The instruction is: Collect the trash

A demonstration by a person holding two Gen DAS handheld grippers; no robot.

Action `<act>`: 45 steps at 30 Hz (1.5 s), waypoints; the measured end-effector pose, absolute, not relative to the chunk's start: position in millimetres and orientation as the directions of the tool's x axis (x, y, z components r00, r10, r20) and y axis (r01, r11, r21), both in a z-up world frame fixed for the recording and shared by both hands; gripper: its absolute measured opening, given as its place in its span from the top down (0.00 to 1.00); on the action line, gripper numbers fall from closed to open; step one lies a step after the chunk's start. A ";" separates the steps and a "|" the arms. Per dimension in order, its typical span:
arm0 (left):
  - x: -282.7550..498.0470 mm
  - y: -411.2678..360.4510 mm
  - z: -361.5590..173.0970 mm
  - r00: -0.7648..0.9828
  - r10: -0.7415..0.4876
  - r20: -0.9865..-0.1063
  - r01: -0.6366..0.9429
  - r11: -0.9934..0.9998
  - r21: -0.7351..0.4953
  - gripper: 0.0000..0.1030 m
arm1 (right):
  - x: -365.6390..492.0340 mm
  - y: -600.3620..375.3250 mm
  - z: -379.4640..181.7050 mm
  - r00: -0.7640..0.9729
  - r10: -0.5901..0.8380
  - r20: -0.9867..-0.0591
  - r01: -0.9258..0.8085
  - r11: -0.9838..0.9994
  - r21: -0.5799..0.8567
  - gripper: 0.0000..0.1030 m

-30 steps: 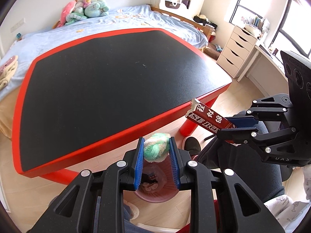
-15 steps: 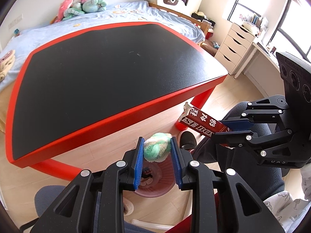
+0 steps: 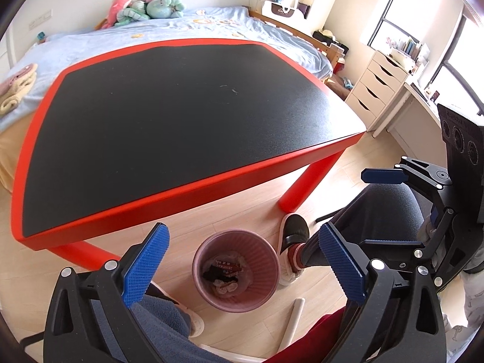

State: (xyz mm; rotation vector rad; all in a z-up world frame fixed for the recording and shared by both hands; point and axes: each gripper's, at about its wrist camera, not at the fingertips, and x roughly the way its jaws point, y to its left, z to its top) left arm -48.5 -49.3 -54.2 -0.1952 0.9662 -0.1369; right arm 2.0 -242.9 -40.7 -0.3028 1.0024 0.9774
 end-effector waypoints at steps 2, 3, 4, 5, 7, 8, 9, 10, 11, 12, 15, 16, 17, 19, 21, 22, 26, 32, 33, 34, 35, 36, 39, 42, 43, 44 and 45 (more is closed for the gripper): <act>-48.7 -48.7 -53.4 0.562 -0.200 -0.803 0.023 0.974 -0.227 0.07 | 2.3 -243.0 -39.9 0.177 0.550 -0.816 -0.797 0.566 0.208 0.03; -48.7 -48.5 -53.0 0.562 -0.196 -0.803 0.019 0.974 -0.225 0.07 | 3.1 -243.8 -39.3 0.176 0.552 -0.815 -0.794 0.569 0.213 0.03; -48.6 -48.0 -52.1 0.564 -0.194 -0.803 0.017 0.974 -0.224 0.07 | 4.0 -244.6 -38.5 0.177 0.554 -0.814 -0.791 0.572 0.217 0.03; -48.9 -47.3 -50.7 0.568 -0.192 -0.800 0.016 0.975 -0.223 0.07 | 4.5 -245.8 -37.6 0.179 0.556 -0.812 -0.789 0.574 0.219 0.03; -48.8 -45.6 -47.5 0.574 -0.185 -0.798 0.013 0.976 -0.217 0.07 | 6.1 -245.5 -33.2 0.187 0.561 -0.807 -0.786 0.577 0.219 0.03; -48.5 -44.2 -45.0 0.579 -0.179 -0.795 0.009 0.977 -0.213 0.07 | 7.7 -244.9 -30.0 0.196 0.563 -0.803 -0.785 0.580 0.215 0.03; -48.0 -42.8 -42.3 0.585 -0.171 -0.793 0.006 0.978 -0.207 0.07 | 9.8 -244.6 -26.6 0.205 0.565 -0.799 -0.783 0.584 0.212 0.03; -47.1 -40.9 -39.3 0.591 -0.166 -0.789 0.005 0.979 -0.203 0.07 | 12.5 -243.1 -23.0 0.215 0.565 -0.796 -0.780 0.590 0.209 0.03; -45.6 -39.0 -35.9 0.598 -0.157 -0.786 0.000 0.981 -0.195 0.07 | 16.2 -241.7 -18.9 0.228 0.563 -0.794 -0.775 0.599 0.202 0.03; -44.1 -36.6 -32.7 0.606 -0.148 -0.782 -0.003 0.982 -0.189 0.07 | 20.1 -239.7 -14.4 0.244 0.561 -0.791 -0.770 0.608 0.194 0.03; -36.5 -29.0 -22.8 0.619 -0.121 -0.776 -0.023 0.985 -0.173 0.07 | 33.4 -236.1 -1.0 0.282 0.565 -0.775 -0.761 0.624 0.178 0.03; -34.4 -26.3 -19.5 0.627 -0.117 -0.770 -0.026 0.985 -0.171 0.07 | 37.4 -234.5 3.4 0.294 0.566 -0.770 -0.760 0.627 0.171 0.03; -31.8 -23.6 -16.0 0.634 -0.109 -0.766 -0.030 0.986 -0.165 0.07 | 41.6 -232.6 7.7 0.306 0.568 -0.764 -0.758 0.631 0.165 0.03; -26.1 -18.6 -10.5 0.643 -0.084 -0.761 -0.042 0.989 -0.144 0.07 | 50.8 -229.1 15.6 0.323 0.574 -0.753 -0.752 0.639 0.165 0.03; -19.8 -12.7 -6.6 0.647 -0.070 -0.760 -0.054 0.989 -0.137 0.07 | 59.3 -225.9 21.6 0.335 0.578 -0.744 -0.749 0.643 0.162 0.03; -17.6 -9.2 -4.6 0.653 -0.063 -0.755 -0.061 0.989 -0.136 0.07 | 62.7 -223.8 23.9 0.342 0.578 -0.741 -0.749 0.644 0.157 0.03; -10.5 2.7 1.2 0.669 -0.061 -0.740 -0.082 0.984 -0.155 0.06 | 74.8 -217.6 30.6 0.358 0.581 -0.731 -0.746 0.649 0.151 0.03; -1.5 12.0 1.5 0.666 -0.055 -0.744 -0.102 0.981 -0.164 0.06 | 88.0 -210.1 35.4 0.379 0.566 -0.732 -0.740 0.660 0.128 0.03; -0.5 12.8 1.6 0.666 -0.053 -0.744 -0.106 0.981 -0.165 0.06 | 89.8 -209.7 36.2 0.380 0.566 -0.731 -0.741 0.660 0.126 0.03; 0.6 12.5 2.5 0.665 -0.057 -0.745 -0.104 0.980 -0.168 0.06 | 90.1 -208.9 37.3 0.381 0.567 -0.730 -0.742 0.659 0.125 0.03; 0.9 12.4 2.8 0.664 -0.058 -0.745 -0.104 0.980 -0.170 0.06 | 90.1 -208.7 37.7 0.382 0.567 -0.730 -0.743 0.658 0.123 0.03; 0.7 12.0 3.5 0.667 -0.053 -0.744 -0.107 0.981 -0.165 0.06 | 91.1 -207.9 38.3 0.382 0.568 -0.729 -0.743 0.658 0.123 0.03; 0.2 7.9 6.0 0.670 -0.025 -0.742 -0.114 0.984 -0.136 0.06 | 90.5 -206.8 38.6 0.384 0.568 -0.728 -0.742 0.659 0.123 0.03; -1.0 7.0 7.4 0.679 -0.020 -0.734 -0.115 0.984 -0.134 0.06 | 91.0 -206.4 38.9 0.383 0.568 -0.728 -0.744 0.657 0.122 0.03; -1.0 6.6 7.6 0.681 -0.018 -0.732 -0.116 0.984 -0.132 0.06 | 91.0 -206.3 38.9 0.383 0.568 -0.728 -0.745 0.656 0.120 0.03; -0.6 6.5 7.6 0.680 -0.014 -0.733 -0.118 0.985 -0.128 0.06 | 91.5 -206.9 38.8 0.383 0.567 -0.729 -0.745 0.656 0.119 0.03; -0.6 5.9 7.7 0.679 -0.008 -0.734 -0.120 0.985 -0.122 0.06 | 92.0 -206.9 38.6 0.383 0.566 -0.730 -0.746 0.656 0.117 0.03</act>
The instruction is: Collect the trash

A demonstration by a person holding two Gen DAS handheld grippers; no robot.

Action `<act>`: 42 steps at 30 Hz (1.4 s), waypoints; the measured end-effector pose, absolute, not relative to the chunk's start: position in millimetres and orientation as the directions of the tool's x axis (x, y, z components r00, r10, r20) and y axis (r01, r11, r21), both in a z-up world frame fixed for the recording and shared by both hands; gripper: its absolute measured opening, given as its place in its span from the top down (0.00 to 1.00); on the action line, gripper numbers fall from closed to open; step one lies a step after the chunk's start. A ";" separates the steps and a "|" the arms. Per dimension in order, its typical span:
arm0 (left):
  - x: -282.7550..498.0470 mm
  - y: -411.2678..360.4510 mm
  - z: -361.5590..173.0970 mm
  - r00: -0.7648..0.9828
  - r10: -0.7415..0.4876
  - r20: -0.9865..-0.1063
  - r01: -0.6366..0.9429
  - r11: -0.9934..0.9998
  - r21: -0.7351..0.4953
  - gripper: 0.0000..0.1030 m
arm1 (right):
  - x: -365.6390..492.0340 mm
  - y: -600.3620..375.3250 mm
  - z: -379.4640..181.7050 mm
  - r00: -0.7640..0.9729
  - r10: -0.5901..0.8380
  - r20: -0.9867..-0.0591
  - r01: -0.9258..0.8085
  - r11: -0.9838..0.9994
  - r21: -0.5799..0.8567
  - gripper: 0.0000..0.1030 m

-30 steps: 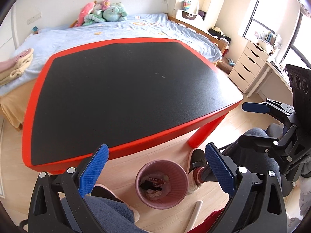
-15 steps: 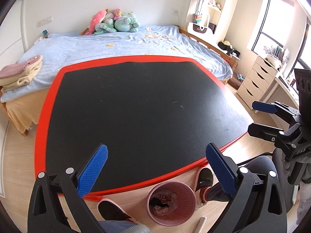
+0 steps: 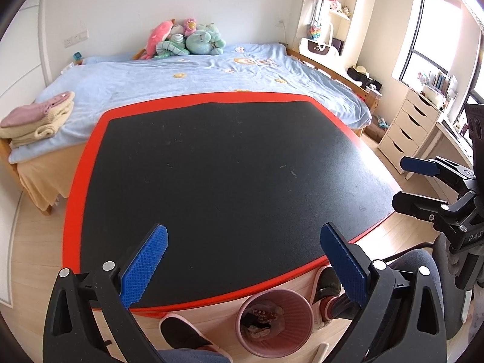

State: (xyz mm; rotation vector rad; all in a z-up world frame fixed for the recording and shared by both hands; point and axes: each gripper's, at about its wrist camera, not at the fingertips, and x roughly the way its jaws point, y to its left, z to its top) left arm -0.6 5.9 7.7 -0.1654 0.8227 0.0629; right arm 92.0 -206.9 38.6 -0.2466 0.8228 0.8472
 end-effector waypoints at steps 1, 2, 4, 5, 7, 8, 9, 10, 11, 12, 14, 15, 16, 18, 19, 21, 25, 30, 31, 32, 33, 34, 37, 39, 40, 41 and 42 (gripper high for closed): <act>-0.3 6.2 8.1 0.679 -0.005 -0.734 -0.122 0.985 -0.120 0.06 | 92.1 -206.9 38.1 0.384 0.566 -0.730 -0.746 0.656 0.116 0.03; -0.1 6.7 8.2 0.677 -0.002 -0.736 -0.125 0.985 -0.118 0.06 | 92.4 -207.3 37.8 0.384 0.565 -0.730 -0.745 0.657 0.116 0.03; 0.0 6.4 9.7 0.678 0.001 -0.735 -0.128 0.985 -0.116 0.06 | 92.9 -206.6 37.7 0.383 0.564 -0.731 -0.745 0.657 0.117 0.03; 0.1 7.1 10.1 0.677 0.004 -0.736 -0.130 0.985 -0.114 0.06 | 92.9 -206.4 37.8 0.384 0.564 -0.731 -0.745 0.657 0.117 0.03; -0.4 7.2 10.1 0.676 0.010 -0.737 -0.134 0.985 -0.110 0.06 | 93.0 -206.5 37.8 0.384 0.564 -0.731 -0.744 0.658 0.117 0.03; -0.1 7.7 9.5 0.674 0.011 -0.738 -0.135 0.985 -0.109 0.06 | 93.0 -206.7 37.7 0.384 0.564 -0.731 -0.744 0.658 0.117 0.03; -0.1 7.5 9.1 0.673 0.013 -0.740 -0.135 0.985 -0.105 0.06 | 93.1 -206.6 37.9 0.383 0.564 -0.731 -0.745 0.657 0.116 0.03; 0.1 7.0 8.7 0.671 0.014 -0.741 -0.135 0.985 -0.104 0.06 | 93.2 -206.7 37.8 0.384 0.564 -0.731 -0.745 0.657 0.115 0.03; 0.6 6.0 8.5 0.670 0.014 -0.742 -0.135 0.985 -0.104 0.06 | 93.7 -206.8 37.5 0.384 0.564 -0.731 -0.745 0.657 0.115 0.03; 0.9 6.0 8.1 0.668 0.015 -0.744 -0.136 0.985 -0.102 0.06 | 93.5 -206.4 37.7 0.383 0.565 -0.731 -0.745 0.657 0.117 0.03; 1.2 6.3 7.6 0.667 0.017 -0.744 -0.137 0.986 -0.100 0.06 | 93.6 -206.7 37.6 0.384 0.564 -0.731 -0.745 0.657 0.116 0.03; 0.9 6.3 7.5 0.668 0.017 -0.744 -0.137 0.985 -0.101 0.06 | 93.5 -206.6 37.3 0.385 0.564 -0.731 -0.745 0.657 0.116 0.03; 1.0 6.3 7.5 0.668 0.017 -0.744 -0.137 0.985 -0.100 0.06 | 93.7 -206.5 36.9 0.385 0.564 -0.731 -0.744 0.658 0.115 0.03; 1.3 6.2 7.3 0.667 0.020 -0.744 -0.138 0.986 -0.098 0.06 | 93.8 -206.7 36.7 0.385 0.564 -0.731 -0.744 0.658 0.115 0.03; 0.9 5.5 7.3 0.667 0.019 -0.744 -0.138 0.986 -0.099 0.06 | 93.8 -206.6 37.0 0.385 0.564 -0.730 -0.744 0.658 0.116 0.03; 1.1 5.4 6.9 0.667 0.020 -0.745 -0.138 0.986 -0.097 0.06 | 93.9 -206.6 37.0 0.385 0.564 -0.731 -0.744 0.658 0.116 0.03; 1.2 4.8 6.8 0.666 0.019 -0.745 -0.138 0.986 -0.098 0.06 | 94.0 -206.7 37.0 0.384 0.564 -0.731 -0.745 0.657 0.116 0.03; 1.8 4.2 6.2 0.666 0.022 -0.745 -0.139 0.986 -0.095 0.06 | 94.2 -206.9 36.9 0.385 0.565 -0.730 -0.744 0.658 0.116 0.03; 1.9 4.2 6.1 0.666 0.022 -0.745 -0.139 0.986 -0.095 0.06 | 94.1 -206.7 37.1 0.385 0.564 -0.730 -0.745 0.657 0.116 0.03; 2.1 4.5 5.7 0.666 0.023 -0.746 -0.140 0.986 -0.095 0.06 | 94.1 -206.8 36.7 0.385 0.565 -0.730 -0.745 0.657 0.115 0.03; 2.1 4.4 5.6 0.666 0.022 -0.746 -0.140 0.986 -0.095 0.06 | 94.1 -206.7 37.0 0.384 0.564 -0.731 -0.745 0.657 0.116 0.03; 2.0 4.3 5.5 0.666 0.023 -0.746 -0.140 0.986 -0.094 0.06 | 94.0 -206.7 37.0 0.383 0.564 -0.731 -0.745 0.657 0.116 0.03; 2.0 4.0 5.4 0.666 0.024 -0.746 -0.139 0.986 -0.093 0.06 | 95.2 -207.5 35.7 0.383 0.564 -0.732 -0.745 0.657 0.116 0.03; 2.0 4.1 5.6 0.666 0.025 -0.746 -0.139 0.986 -0.091 0.06 | 95.1 -207.4 35.7 0.383 0.564 -0.731 -0.745 0.657 0.116 0.03; 2.1 4.1 5.7 0.666 0.024 -0.745 -0.139 0.986 -0.092 0.06 | 95.1 -207.4 35.7 0.384 0.564 -0.732 -0.745 0.657 0.115 0.03; 2.1 4.1 5.7 0.666 0.024 -0.746 -0.139 0.986 -0.092 0.06 | 95.1 -207.5 35.7 0.384 0.564 -0.731 -0.745 0.657 0.116 0.03; 2.2 4.2 5.6 0.666 0.025 -0.746 -0.139 0.986 -0.091 0.06 | 95.1 -207.4 35.8 0.383 0.564 -0.732 -0.745 0.657 0.116 0.03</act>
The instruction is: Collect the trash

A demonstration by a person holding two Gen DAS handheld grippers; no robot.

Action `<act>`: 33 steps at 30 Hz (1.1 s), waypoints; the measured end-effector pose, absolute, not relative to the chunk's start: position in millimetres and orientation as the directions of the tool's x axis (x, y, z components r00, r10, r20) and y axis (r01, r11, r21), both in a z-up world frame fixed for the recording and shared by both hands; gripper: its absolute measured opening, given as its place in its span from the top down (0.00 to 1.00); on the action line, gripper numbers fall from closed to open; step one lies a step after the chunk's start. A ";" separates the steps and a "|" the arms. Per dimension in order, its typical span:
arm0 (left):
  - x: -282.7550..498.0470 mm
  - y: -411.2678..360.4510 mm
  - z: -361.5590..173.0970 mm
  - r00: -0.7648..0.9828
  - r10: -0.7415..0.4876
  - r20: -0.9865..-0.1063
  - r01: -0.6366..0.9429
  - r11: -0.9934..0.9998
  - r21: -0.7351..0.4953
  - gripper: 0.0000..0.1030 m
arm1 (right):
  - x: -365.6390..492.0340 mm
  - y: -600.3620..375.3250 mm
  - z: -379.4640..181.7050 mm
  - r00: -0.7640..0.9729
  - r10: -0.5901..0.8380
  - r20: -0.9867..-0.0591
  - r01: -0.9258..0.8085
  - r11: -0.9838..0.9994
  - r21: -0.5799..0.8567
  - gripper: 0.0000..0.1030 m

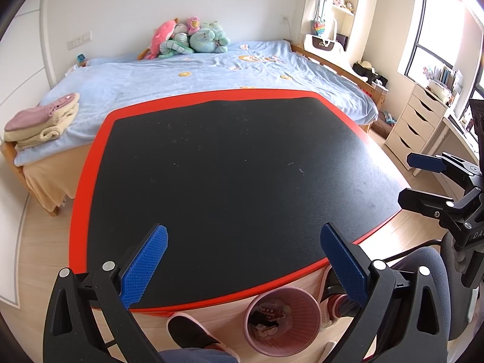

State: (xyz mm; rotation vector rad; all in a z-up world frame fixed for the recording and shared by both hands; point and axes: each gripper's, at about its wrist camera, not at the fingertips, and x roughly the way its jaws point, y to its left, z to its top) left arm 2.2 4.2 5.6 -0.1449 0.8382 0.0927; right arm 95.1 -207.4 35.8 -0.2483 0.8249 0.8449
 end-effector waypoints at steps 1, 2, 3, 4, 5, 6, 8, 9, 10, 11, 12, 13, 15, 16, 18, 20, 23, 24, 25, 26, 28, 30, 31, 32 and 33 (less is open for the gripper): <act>2.1 4.3 5.6 0.665 0.025 -0.746 -0.139 0.986 -0.091 0.06 | 95.3 -207.7 35.6 0.384 0.564 -0.731 -0.745 0.657 0.116 0.03; 2.1 4.2 5.8 0.666 0.024 -0.746 -0.139 0.986 -0.092 0.06 | 95.1 -207.4 35.8 0.384 0.564 -0.731 -0.745 0.657 0.115 0.03; 2.1 3.9 5.9 0.666 0.025 -0.746 -0.139 0.986 -0.091 0.06 | 95.1 -207.2 35.8 0.384 0.564 -0.732 -0.745 0.657 0.116 0.03; 2.1 3.9 5.8 0.665 0.026 -0.746 -0.139 0.986 -0.090 0.06 | 95.1 -207.2 35.8 0.383 0.563 -0.732 -0.745 0.657 0.116 0.03; 2.1 3.7 5.9 0.665 0.026 -0.746 -0.139 0.986 -0.090 0.06 | 95.1 -207.2 35.3 0.382 0.563 -0.733 -0.746 0.656 0.115 0.03; 2.1 3.7 5.9 0.665 0.025 -0.746 -0.139 0.986 -0.091 0.06 | 95.1 -207.2 35.4 0.383 0.563 -0.733 -0.747 0.656 0.113 0.03; 2.1 3.5 5.8 0.665 0.026 -0.747 -0.139 0.986 -0.089 0.06 | 96.2 -208.1 34.4 0.382 0.563 -0.733 -0.747 0.655 0.114 0.03; 2.0 3.5 5.9 0.665 0.026 -0.747 -0.139 0.986 -0.090 0.06 | 97.1 -207.8 33.6 0.381 0.562 -0.734 -0.747 0.655 0.114 0.03; 2.0 3.7 5.7 0.664 0.025 -0.747 -0.139 0.986 -0.090 0.06 | 97.7 -208.4 33.2 0.381 0.562 -0.734 -0.747 0.655 0.113 0.03; 1.9 3.9 5.7 0.665 0.024 -0.747 -0.138 0.986 -0.091 0.06 | 98.2 -207.9 33.1 0.381 0.562 -0.734 -0.747 0.655 0.114 0.03; 2.1 3.8 5.2 0.664 0.022 -0.747 -0.137 0.986 -0.093 0.06 | 97.9 -207.6 33.2 0.381 0.562 -0.734 -0.746 0.656 0.114 0.03; 1.9 3.8 5.1 0.664 0.023 -0.747 -0.136 0.986 -0.091 0.06 | 98.4 -208.2 32.8 0.381 0.561 -0.735 -0.746 0.656 0.114 0.03; 2.2 4.2 4.3 0.663 0.023 -0.748 -0.136 0.986 -0.091 0.06 | 98.1 -207.8 33.0 0.382 0.562 -0.734 -0.747 0.655 0.113 0.03; 2.9 4.3 3.8 0.662 0.023 -0.749 -0.137 0.986 -0.091 0.06 | 98.4 -208.1 32.8 0.382 0.561 -0.734 -0.746 0.656 0.113 0.03; 3.3 4.7 3.1 0.661 0.023 -0.750 -0.137 0.986 -0.091 0.06 | 98.3 -207.5 32.9 0.381 0.561 -0.735 -0.746 0.656 0.115 0.03; 4.5 4.9 3.3 0.661 0.021 -0.750 -0.136 0.986 -0.092 0.06 | 98.9 -207.6 32.5 0.381 0.560 -0.735 -0.746 0.657 0.113 0.03; 4.5 5.2 3.4 0.661 0.020 -0.750 -0.136 0.986 -0.093 0.06 | 98.5 -207.1 33.0 0.382 0.561 -0.735 -0.746 0.656 0.114 0.03; 4.6 5.2 3.4 0.661 0.022 -0.750 -0.136 0.986 -0.091 0.06 | 99.1 -207.6 32.6 0.382 0.561 -0.734 -0.746 0.657 0.114 0.03; 4.5 5.1 3.2 0.660 0.022 -0.751 -0.136 0.987 -0.090 0.06 | 100.1 -208.2 31.6 0.383 0.561 -0.734 -0.745 0.657 0.114 0.03; 4.8 4.9 3.1 0.660 0.024 -0.751 -0.136 0.987 -0.088 0.06 | 100.9 -208.4 30.6 0.383 0.561 -0.734 -0.745 0.658 0.114 0.03; 5.2 4.6 2.9 0.659 0.026 -0.752 -0.139 0.986 -0.087 0.06 | 101.0 -208.3 30.6 0.383 0.561 -0.734 -0.745 0.657 0.113 0.03; 5.8 4.1 2.6 0.658 0.029 -0.752 -0.139 0.987 -0.085 0.06 | 101.4 -208.8 30.3 0.383 0.561 -0.734 -0.745 0.658 0.114 0.03; 6.5 3.4 2.8 0.658 0.028 -0.752 -0.138 0.987 -0.085 0.06 | 101.6 -209.0 30.0 0.382 0.561 -0.734 -0.745 0.657 0.115 0.03; 6.6 3.1 3.0 0.659 0.026 -0.752 -0.137 0.987 -0.086 0.06 | 101.7 -209.1 30.0 0.382 0.561 -0.734 -0.745 0.657 0.114 0.03; 6.8 2.8 2.9 0.659 0.026 -0.752 -0.136 0.987 -0.085 0.06 | 101.1 -208.3 30.8 0.382 0.561 -0.734 -0.745 0.657 0.114 0.03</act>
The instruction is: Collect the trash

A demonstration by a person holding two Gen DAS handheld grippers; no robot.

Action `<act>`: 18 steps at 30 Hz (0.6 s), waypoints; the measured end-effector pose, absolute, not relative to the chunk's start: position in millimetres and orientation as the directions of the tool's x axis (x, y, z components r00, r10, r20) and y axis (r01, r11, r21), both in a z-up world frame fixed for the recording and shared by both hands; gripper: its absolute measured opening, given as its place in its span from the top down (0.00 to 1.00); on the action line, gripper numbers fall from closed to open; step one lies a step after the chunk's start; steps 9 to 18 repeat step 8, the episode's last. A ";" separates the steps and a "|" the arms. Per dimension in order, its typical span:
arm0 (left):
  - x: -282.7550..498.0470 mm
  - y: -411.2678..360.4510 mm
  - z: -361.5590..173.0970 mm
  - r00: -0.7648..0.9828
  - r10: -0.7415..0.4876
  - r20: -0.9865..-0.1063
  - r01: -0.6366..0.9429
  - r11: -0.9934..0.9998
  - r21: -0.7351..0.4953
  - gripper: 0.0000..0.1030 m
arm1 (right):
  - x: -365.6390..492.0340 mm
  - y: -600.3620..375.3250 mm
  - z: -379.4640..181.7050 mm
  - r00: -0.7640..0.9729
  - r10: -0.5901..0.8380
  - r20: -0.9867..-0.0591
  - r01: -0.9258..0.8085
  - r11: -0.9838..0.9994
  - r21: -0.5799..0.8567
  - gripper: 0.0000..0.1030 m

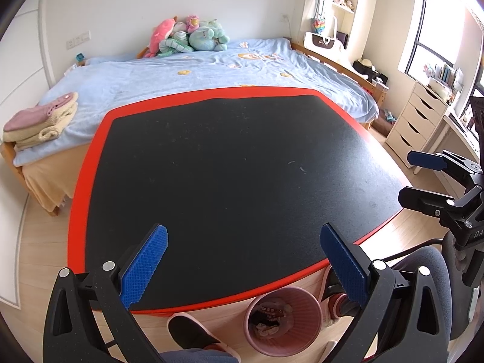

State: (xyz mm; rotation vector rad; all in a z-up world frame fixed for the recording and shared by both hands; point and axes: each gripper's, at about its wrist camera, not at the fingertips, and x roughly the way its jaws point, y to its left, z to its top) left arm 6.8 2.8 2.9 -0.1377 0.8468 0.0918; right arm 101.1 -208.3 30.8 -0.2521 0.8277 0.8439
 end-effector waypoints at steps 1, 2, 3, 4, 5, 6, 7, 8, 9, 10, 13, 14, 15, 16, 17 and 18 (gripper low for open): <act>7.0 2.3 3.0 0.659 0.029 -0.751 -0.136 0.987 -0.080 0.06 | 101.9 -209.0 30.1 0.382 0.561 -0.735 -0.745 0.657 0.114 0.03; 7.3 2.1 2.5 0.659 0.029 -0.752 -0.136 0.987 -0.082 0.06 | 101.2 -208.1 30.2 0.382 0.560 -0.735 -0.744 0.658 0.114 0.03; 7.2 2.3 2.1 0.658 0.025 -0.753 -0.136 0.987 -0.086 0.06 | 101.7 -208.2 29.6 0.382 0.559 -0.736 -0.744 0.659 0.114 0.03; 7.6 2.9 1.7 0.658 0.022 -0.753 -0.138 0.986 -0.092 0.06 | 102.4 -209.0 29.0 0.382 0.559 -0.736 -0.743 0.659 0.114 0.03; 7.7 3.3 1.7 0.660 0.020 -0.751 -0.139 0.986 -0.096 0.06 | 102.5 -208.9 28.9 0.382 0.559 -0.736 -0.744 0.659 0.114 0.03; 7.2 3.5 1.9 0.666 0.017 -0.746 -0.137 0.986 -0.099 0.06 | 103.0 -209.3 28.6 0.382 0.559 -0.736 -0.744 0.659 0.114 0.03; 6.8 3.2 2.1 0.671 0.018 -0.741 -0.134 0.986 -0.098 0.06 | 102.7 -208.6 28.9 0.383 0.558 -0.736 -0.744 0.659 0.113 0.03; 7.2 2.2 2.0 0.671 0.025 -0.741 -0.134 0.987 -0.088 0.06 | 102.9 -208.8 28.8 0.383 0.558 -0.736 -0.743 0.659 0.112 0.03; 7.2 2.2 2.0 0.671 0.025 -0.741 -0.134 0.987 -0.088 0.06 | 102.9 -208.8 28.8 0.383 0.558 -0.736 -0.743 0.659 0.112 0.03; 7.2 2.2 2.0 0.671 0.025 -0.741 -0.134 0.987 -0.088 0.06 | 102.9 -208.8 28.8 0.383 0.558 -0.736 -0.743 0.659 0.112 0.03; 7.2 2.2 2.0 0.671 0.025 -0.741 -0.134 0.987 -0.088 0.06 | 102.9 -208.8 28.8 0.383 0.558 -0.736 -0.743 0.659 0.112 0.03; 7.2 2.2 2.0 0.671 0.025 -0.741 -0.134 0.987 -0.088 0.06 | 102.9 -208.8 28.8 0.383 0.558 -0.736 -0.743 0.659 0.112 0.03; 7.2 2.2 2.0 0.671 0.025 -0.741 -0.134 0.987 -0.088 0.06 | 102.9 -208.8 28.8 0.383 0.558 -0.736 -0.743 0.659 0.112 0.03; 7.2 2.2 2.0 0.671 0.025 -0.741 -0.134 0.987 -0.088 0.06 | 102.9 -208.8 28.8 0.383 0.558 -0.736 -0.743 0.659 0.112 0.03; 7.2 2.2 2.0 0.671 0.025 -0.741 -0.134 0.987 -0.088 0.06 | 102.9 -208.8 28.8 0.383 0.558 -0.736 -0.743 0.659 0.112 0.03; 7.2 2.2 2.0 0.671 0.025 -0.741 -0.134 0.987 -0.088 0.06 | 102.9 -208.8 28.8 0.383 0.558 -0.736 -0.743 0.659 0.112 0.03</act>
